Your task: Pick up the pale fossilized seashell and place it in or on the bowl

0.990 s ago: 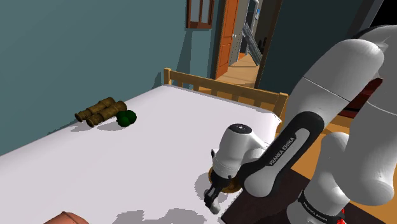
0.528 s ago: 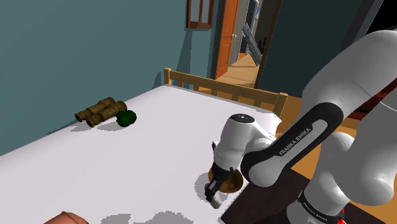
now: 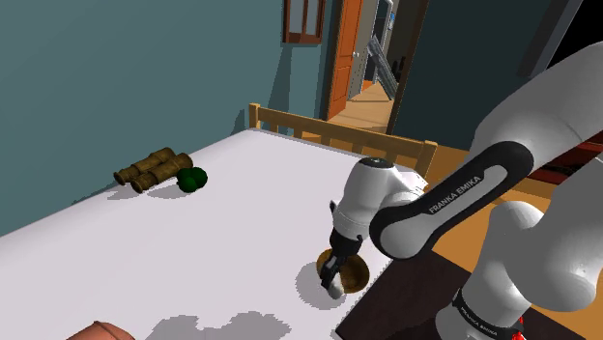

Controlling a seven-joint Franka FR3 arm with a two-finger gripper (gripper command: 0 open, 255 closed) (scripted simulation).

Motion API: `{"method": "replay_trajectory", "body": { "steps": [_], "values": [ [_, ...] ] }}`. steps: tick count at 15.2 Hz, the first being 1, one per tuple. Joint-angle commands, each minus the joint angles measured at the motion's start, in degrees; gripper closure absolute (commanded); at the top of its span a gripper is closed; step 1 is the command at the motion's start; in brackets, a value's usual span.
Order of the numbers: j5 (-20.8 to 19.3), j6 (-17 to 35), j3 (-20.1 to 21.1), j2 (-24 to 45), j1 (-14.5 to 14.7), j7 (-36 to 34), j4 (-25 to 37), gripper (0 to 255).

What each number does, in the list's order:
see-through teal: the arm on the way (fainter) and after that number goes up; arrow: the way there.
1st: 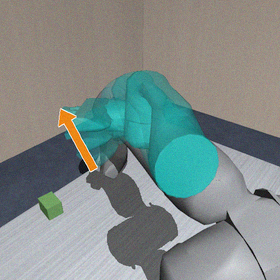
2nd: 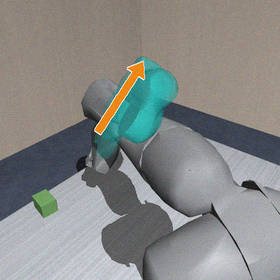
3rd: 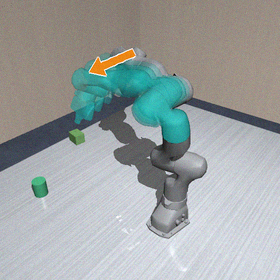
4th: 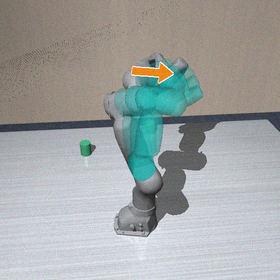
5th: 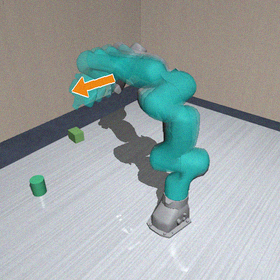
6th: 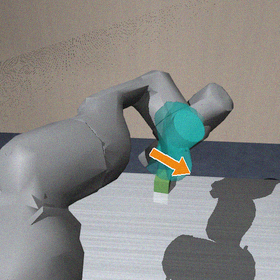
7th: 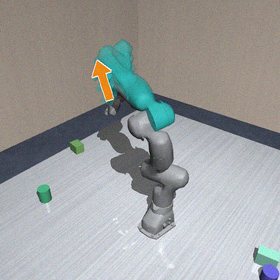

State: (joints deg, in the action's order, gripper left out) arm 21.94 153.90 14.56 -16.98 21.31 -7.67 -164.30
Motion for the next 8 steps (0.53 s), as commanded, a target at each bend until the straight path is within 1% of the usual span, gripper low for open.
{"method": "replay_trajectory", "body": {
  "steps": [1, 7, 8],
  "values": [
    [-0.5, -1.0, -2.7, -1.3, -1.5, 3.7, -0.9, 255],
    [-3.5, -2.2, -10.9, -2.3, -7.3, 14.7, -2.2, 255],
    [-3.9, -2.3, -11.7, -2.2, -7.9, 15.8, -2.2, 255]
  ]
}}
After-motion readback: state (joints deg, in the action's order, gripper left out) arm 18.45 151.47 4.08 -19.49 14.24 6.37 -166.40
